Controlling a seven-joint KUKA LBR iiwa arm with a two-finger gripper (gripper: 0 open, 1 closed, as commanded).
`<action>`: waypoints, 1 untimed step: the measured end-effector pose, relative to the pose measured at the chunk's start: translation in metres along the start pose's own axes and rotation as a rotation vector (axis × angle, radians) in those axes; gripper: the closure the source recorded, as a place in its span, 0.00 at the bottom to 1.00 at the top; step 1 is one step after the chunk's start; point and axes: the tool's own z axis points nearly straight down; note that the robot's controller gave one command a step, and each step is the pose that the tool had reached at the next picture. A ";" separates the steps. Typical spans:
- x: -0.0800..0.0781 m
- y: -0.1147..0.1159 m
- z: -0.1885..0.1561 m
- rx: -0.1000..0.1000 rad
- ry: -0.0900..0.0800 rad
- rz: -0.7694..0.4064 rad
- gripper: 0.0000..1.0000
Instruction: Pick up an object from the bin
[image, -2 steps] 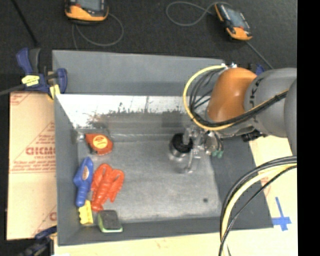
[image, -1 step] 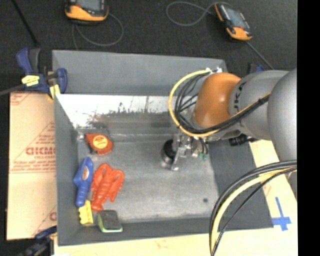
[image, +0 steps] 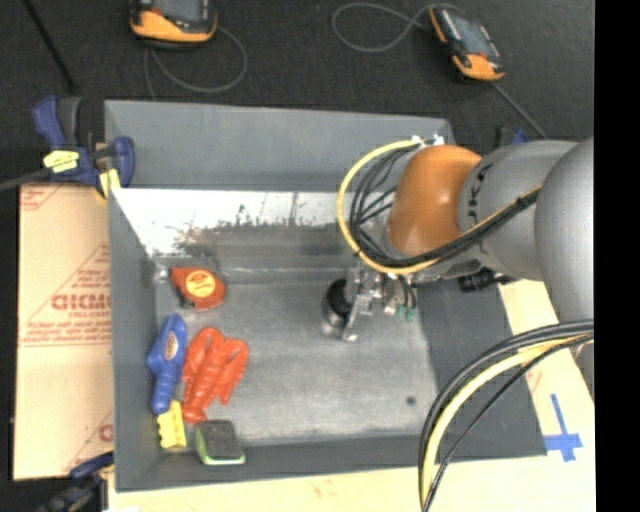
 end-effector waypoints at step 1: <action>0.004 0.012 -0.125 0.002 0.022 -0.028 1.00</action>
Offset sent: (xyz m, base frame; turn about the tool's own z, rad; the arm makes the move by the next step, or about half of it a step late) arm 0.0000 0.0000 0.0000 0.0000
